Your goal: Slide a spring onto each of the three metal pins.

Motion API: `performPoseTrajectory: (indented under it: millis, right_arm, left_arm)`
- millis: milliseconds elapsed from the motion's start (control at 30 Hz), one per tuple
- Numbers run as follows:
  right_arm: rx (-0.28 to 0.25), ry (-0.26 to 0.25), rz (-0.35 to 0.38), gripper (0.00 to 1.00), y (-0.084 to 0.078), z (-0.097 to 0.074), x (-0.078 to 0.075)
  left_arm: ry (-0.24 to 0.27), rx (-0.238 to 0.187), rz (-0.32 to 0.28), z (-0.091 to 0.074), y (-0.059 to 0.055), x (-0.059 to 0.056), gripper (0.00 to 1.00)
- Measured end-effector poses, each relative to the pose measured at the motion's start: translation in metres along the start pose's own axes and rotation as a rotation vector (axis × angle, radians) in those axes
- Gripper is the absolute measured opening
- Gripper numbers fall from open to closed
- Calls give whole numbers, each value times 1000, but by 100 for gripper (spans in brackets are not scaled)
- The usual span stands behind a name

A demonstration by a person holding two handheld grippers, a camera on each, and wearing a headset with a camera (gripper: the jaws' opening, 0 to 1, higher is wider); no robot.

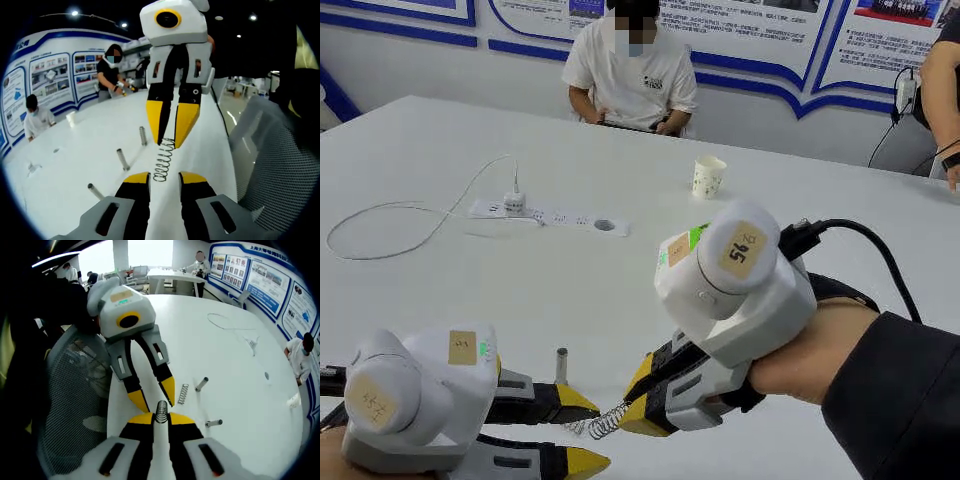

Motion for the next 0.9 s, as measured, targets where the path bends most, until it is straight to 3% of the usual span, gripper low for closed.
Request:
performPoseTrajectory:
  millis: [267, 900]
  right_arm:
    - [-31, 9, 3, 11, 9, -3, 4]
    - [-107, -6, 17, 11, 21, -4, 6]
  left_arm:
    - [2, 1, 5, 0, 1, -1, 12]
    - [-1, -27, -10, 2, 9, -4, 11]
Point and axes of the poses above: the centre of the closed fingertips' face, and the gripper's own axes: z roughly forward along the fingers, x roughly to its left, y roughly out of its top, the point moved 6 cm from there along -z, roughly backward along the fingers, and after that the axes turned 13 degrees about -y, right-handed, at the moved point
